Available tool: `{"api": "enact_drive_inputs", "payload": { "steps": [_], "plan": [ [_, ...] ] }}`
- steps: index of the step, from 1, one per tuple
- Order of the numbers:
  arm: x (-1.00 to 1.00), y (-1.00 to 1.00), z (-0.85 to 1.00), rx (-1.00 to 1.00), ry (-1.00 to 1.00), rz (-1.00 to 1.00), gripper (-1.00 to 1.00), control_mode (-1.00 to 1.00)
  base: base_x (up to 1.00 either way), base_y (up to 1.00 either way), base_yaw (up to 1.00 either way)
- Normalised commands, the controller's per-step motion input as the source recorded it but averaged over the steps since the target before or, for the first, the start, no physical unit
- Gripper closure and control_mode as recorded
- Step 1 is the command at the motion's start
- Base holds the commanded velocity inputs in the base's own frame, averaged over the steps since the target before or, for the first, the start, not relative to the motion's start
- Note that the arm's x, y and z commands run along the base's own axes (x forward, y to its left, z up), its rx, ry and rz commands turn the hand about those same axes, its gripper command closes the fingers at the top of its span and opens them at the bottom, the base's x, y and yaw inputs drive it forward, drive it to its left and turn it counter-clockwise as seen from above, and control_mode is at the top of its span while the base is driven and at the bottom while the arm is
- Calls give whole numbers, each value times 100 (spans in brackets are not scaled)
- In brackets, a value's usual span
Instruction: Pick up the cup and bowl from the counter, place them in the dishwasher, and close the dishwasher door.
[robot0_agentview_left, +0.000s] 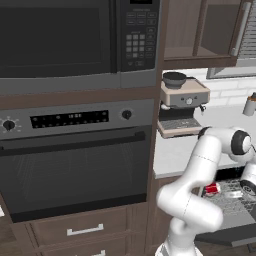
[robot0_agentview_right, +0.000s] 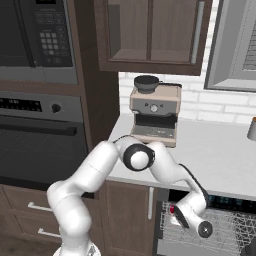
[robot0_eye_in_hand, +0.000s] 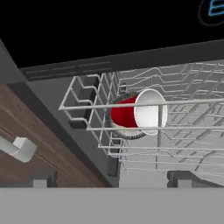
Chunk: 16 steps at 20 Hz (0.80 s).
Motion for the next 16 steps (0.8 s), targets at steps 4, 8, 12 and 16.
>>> {"api": "enact_drive_inputs", "payload": {
  "steps": [4, 8, 12, 16],
  "plan": [
    [-95, -36, 66, 0, 14, -12, -100, -100, 0, 0, 0],
    [-92, -2, 97, 0, 1, -9, -100, -100, 0, 0, 0],
    [-99, 0, 100, 0, -1, -10, -100, -100, 0, 0, 0],
    [-100, 11, 100, -3, -12, -9, -100, -100, 0, 0, 0]
  ]
}}
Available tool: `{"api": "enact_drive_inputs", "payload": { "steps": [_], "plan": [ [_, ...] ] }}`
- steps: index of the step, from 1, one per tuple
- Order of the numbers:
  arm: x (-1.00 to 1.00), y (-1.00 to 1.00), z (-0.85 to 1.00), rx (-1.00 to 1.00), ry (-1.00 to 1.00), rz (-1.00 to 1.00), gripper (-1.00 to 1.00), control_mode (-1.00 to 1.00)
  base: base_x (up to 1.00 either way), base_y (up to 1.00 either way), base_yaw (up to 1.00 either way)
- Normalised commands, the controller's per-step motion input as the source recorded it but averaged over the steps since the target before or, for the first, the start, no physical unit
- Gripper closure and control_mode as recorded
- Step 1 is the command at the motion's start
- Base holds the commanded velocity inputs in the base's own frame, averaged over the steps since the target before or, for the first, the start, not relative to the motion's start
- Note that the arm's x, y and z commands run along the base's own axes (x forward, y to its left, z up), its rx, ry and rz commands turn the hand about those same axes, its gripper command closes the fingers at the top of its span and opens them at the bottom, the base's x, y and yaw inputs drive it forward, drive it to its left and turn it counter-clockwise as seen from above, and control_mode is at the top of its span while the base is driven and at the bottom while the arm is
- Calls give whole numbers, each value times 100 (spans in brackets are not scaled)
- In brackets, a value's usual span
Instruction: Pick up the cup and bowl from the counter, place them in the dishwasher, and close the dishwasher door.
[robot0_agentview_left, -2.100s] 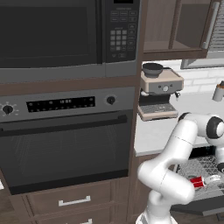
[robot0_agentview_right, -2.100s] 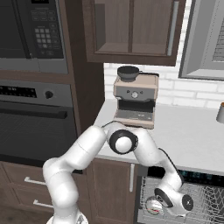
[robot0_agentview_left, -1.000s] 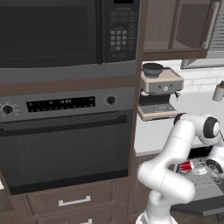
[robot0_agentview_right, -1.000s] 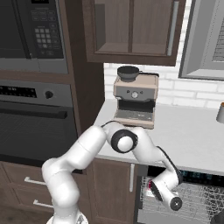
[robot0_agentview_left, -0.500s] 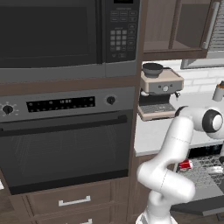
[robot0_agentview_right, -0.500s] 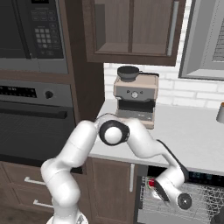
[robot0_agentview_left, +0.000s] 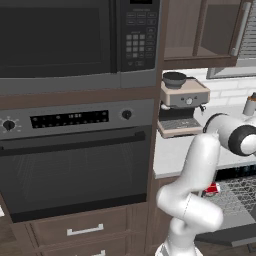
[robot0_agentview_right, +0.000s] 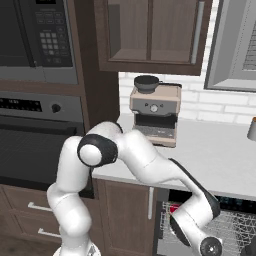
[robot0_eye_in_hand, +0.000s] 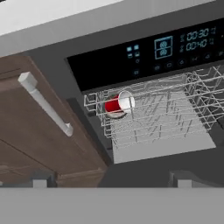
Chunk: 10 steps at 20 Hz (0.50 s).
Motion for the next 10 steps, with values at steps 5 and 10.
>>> {"api": "enact_drive_inputs", "payload": {
  "steps": [5, 10],
  "plan": [
    [-100, -8, 68, -2, -27, -5, -100, -100, 0, 0, 0],
    [-100, -15, 25, 0, -53, 0, -100, -100, 0, 0, 0]
  ]
}}
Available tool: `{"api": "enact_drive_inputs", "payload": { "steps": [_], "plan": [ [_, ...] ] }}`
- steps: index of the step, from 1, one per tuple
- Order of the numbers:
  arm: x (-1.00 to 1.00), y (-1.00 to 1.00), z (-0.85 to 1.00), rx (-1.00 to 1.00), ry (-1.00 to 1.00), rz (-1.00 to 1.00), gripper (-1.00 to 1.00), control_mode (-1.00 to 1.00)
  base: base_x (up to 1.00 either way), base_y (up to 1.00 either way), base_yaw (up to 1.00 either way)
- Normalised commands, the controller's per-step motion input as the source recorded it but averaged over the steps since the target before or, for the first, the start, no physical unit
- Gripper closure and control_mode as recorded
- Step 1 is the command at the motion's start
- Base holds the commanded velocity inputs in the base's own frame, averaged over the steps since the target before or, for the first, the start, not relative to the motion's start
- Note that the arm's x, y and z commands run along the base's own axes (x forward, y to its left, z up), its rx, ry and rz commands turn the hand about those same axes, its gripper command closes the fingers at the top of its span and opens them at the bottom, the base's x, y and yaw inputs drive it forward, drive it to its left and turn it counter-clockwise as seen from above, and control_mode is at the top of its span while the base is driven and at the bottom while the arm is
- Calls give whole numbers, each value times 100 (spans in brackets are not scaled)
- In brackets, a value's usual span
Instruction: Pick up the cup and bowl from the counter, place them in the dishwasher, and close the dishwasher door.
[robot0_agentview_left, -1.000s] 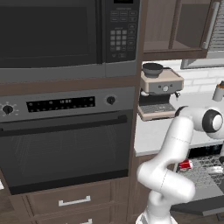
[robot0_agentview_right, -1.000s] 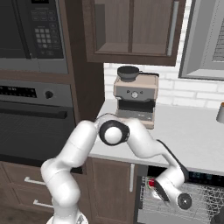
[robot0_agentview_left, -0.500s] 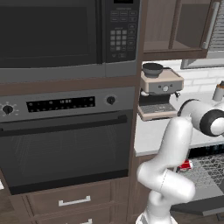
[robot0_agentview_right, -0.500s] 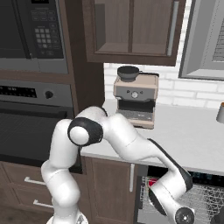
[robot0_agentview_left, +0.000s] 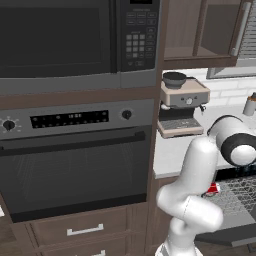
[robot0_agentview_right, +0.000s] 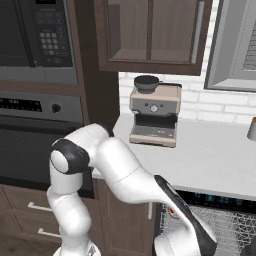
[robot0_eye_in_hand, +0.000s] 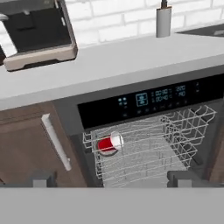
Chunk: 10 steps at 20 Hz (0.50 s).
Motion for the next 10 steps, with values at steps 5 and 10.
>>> {"api": "enact_drive_inputs", "payload": {
  "steps": [5, 10],
  "plan": [
    [-100, -30, 0, 0, -60, 0, -100, -100, 0, 0, 0],
    [-100, -50, -10, 3, -40, 13, -100, -100, 0, 0, 0]
  ]
}}
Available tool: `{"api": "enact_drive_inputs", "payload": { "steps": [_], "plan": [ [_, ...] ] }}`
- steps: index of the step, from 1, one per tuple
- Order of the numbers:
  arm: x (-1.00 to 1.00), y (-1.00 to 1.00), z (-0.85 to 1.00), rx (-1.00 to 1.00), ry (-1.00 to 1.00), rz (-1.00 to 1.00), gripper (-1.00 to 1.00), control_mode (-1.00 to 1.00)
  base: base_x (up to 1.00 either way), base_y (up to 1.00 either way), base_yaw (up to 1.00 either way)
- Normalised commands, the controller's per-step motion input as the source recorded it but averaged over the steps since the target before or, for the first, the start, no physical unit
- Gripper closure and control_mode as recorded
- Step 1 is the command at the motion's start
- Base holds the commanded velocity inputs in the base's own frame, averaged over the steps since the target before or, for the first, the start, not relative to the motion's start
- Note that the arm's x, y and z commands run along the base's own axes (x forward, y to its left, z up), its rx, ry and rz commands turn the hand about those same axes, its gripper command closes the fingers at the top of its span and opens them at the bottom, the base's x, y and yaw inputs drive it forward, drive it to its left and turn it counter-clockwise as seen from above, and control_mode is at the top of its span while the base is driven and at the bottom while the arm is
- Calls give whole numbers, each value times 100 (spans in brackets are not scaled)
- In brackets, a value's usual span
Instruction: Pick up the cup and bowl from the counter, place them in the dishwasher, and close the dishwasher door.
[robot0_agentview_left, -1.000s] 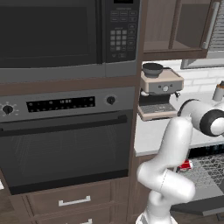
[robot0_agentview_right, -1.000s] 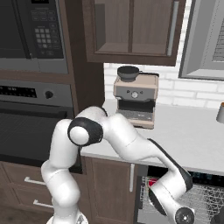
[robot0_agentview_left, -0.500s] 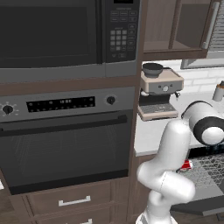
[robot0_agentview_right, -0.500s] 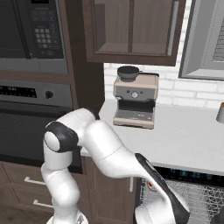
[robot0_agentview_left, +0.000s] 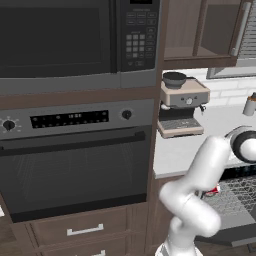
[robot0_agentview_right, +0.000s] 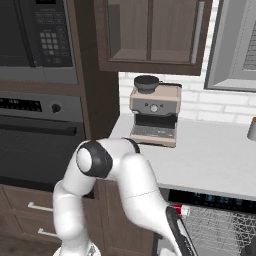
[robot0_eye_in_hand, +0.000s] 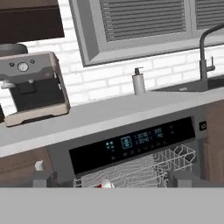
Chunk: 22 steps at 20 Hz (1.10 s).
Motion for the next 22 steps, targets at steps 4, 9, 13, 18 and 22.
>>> {"api": "enact_drive_inputs", "payload": {
  "steps": [4, 9, 13, 18, 22],
  "plan": [
    [-100, -49, -59, 0, -24, 23, -100, -100, 0, 0, 0],
    [-98, 0, -87, -3, -3, 15, -100, -100, 0, 0, 0],
    [-66, 14, -100, -5, -2, 15, -100, -100, 0, 0, 0],
    [42, 12, -78, 3, -20, 3, -100, -100, 0, 0, 0],
    [46, 3, -89, 1, -22, 0, -100, -100, 0, 0, 0]
  ]
}}
